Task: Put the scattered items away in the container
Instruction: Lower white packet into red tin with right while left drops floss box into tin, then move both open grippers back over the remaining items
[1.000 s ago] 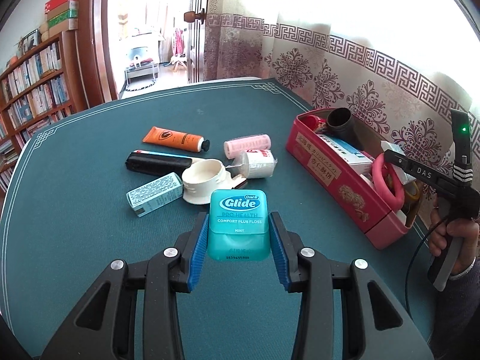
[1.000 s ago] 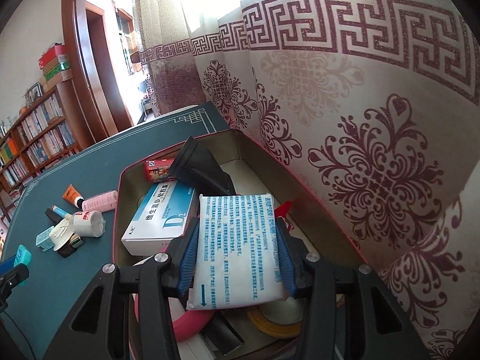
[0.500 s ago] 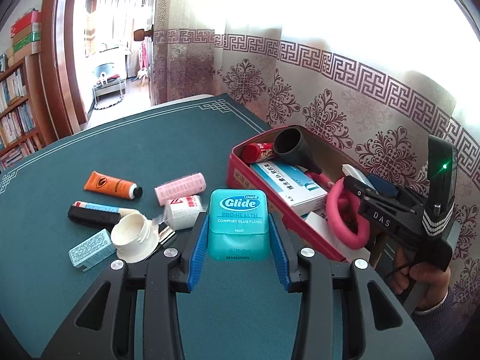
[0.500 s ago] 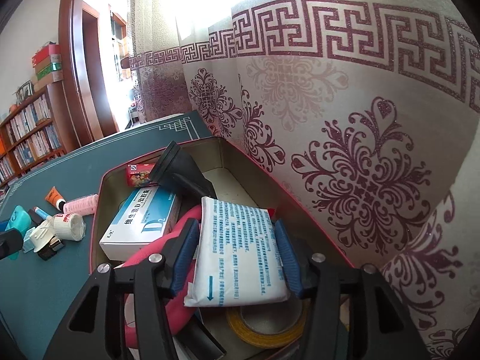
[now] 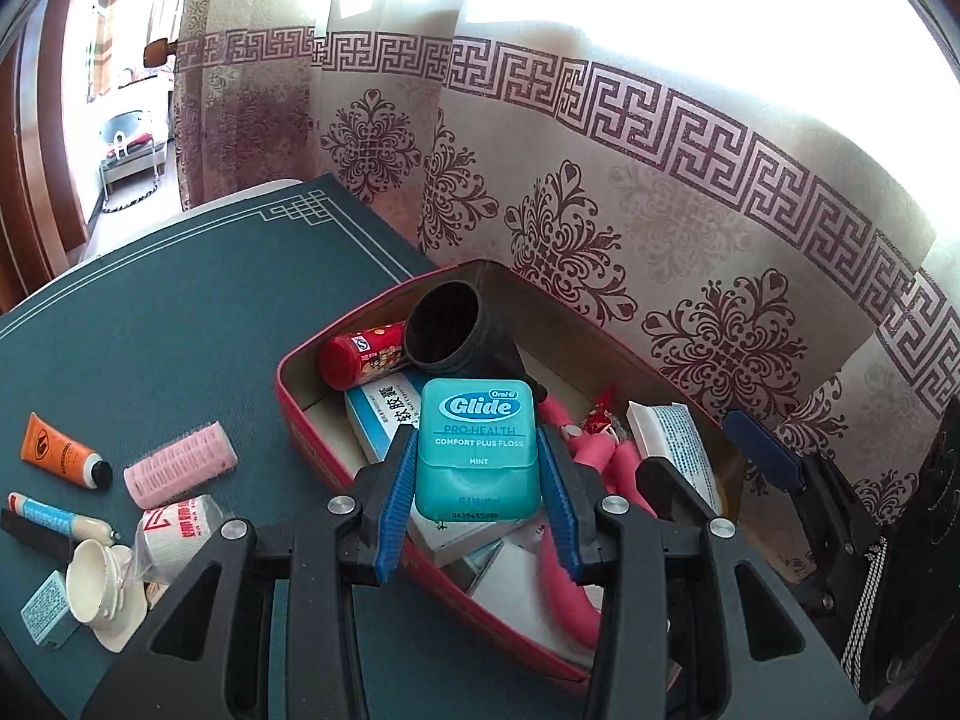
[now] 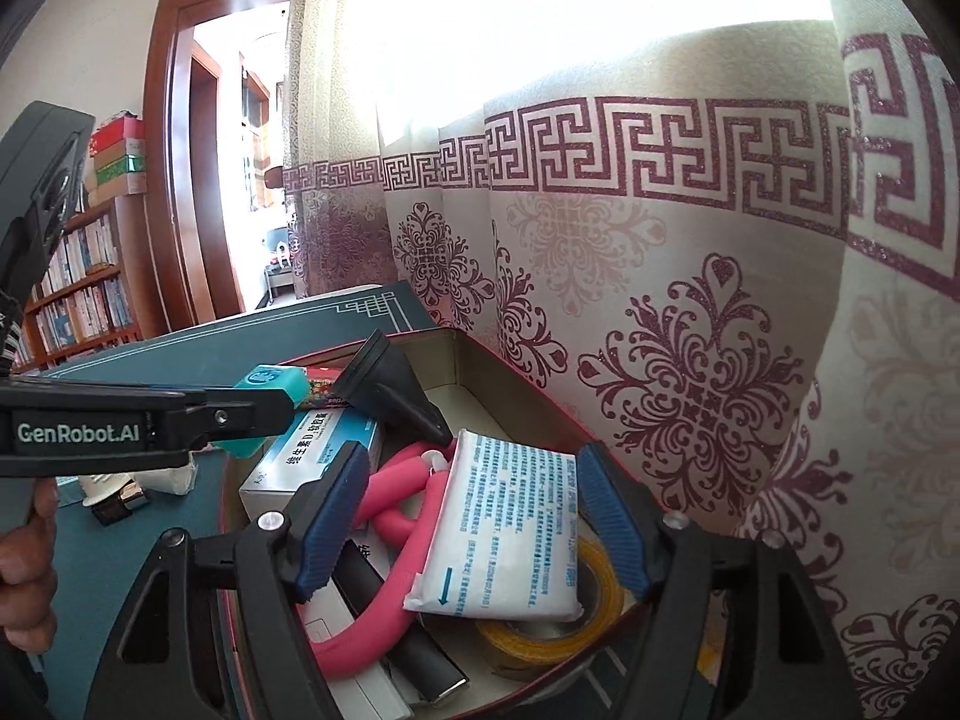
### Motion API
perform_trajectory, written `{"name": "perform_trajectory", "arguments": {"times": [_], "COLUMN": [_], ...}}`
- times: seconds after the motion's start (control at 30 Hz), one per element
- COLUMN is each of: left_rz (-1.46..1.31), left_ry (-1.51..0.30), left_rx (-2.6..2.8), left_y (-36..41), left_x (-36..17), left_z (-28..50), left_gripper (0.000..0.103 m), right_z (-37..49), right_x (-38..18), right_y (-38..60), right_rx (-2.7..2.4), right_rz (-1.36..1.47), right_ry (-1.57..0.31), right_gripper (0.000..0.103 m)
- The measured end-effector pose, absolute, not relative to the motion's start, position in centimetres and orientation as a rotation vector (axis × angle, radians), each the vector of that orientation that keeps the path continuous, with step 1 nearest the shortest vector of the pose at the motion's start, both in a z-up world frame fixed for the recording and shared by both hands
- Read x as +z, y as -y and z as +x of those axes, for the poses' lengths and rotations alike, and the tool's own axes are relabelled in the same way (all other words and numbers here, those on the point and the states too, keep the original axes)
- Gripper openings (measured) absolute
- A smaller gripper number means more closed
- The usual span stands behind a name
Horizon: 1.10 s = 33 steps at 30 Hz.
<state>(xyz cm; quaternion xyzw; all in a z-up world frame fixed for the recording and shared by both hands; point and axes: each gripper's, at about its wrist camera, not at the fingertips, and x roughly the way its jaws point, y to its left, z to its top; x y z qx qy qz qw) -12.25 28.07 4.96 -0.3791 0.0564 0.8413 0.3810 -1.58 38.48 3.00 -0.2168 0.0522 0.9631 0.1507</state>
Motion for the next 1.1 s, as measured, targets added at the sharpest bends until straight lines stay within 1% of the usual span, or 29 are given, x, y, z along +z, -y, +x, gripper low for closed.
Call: {"name": "perform_trajectory", "arguments": {"times": [0.2,0.33,0.37,0.4,0.47,0.6,0.73,0.97,1.1], "left_rz": [-0.959,-0.995,-1.003,-1.008,-1.006,-1.001,-0.977,-0.962,-0.975], "left_ry": [-0.198,-0.195,-0.187,-0.177,-0.153,-0.138,-0.164,-0.179,-0.157], "left_rx": [2.103,2.073,2.071,2.074,2.085,2.101,2.169,2.265,2.319], "left_y": [-31.0,-32.1,-32.2,-32.1,-31.9,-31.1,-29.7,-26.0,-23.1], "left_x": [4.7,4.2,4.1,4.1,4.2,4.6,5.0,5.3,5.5], "left_z": [-12.7,-13.2,-13.4,-13.5,-13.6,-13.6,-13.2,-12.6,-12.5], "left_gripper": [0.043,0.044,0.050,0.059,0.066,0.066,0.066,0.066,0.066], "right_z": [-1.3,-1.3,-1.4,-1.4,-1.5,-1.6,-1.6,-1.7,-1.8], "right_x": [3.0,3.0,3.0,3.0,3.0,2.8,2.8,2.8,2.8], "right_y": [-39.4,-39.6,-39.6,-39.6,-39.5,-39.3,-39.2,-38.7,-38.1], "right_rx": [2.761,2.758,2.759,2.760,2.762,2.770,2.781,2.823,2.837], "right_rz": [-0.624,-0.630,-0.631,-0.633,-0.635,-0.642,-0.635,-0.622,-0.611], "right_ry": [-0.212,-0.230,-0.232,-0.234,-0.231,-0.219,-0.209,-0.195,-0.153], "right_gripper": [0.077,0.078,0.078,0.078,0.079,0.079,0.079,0.080,0.080]}}
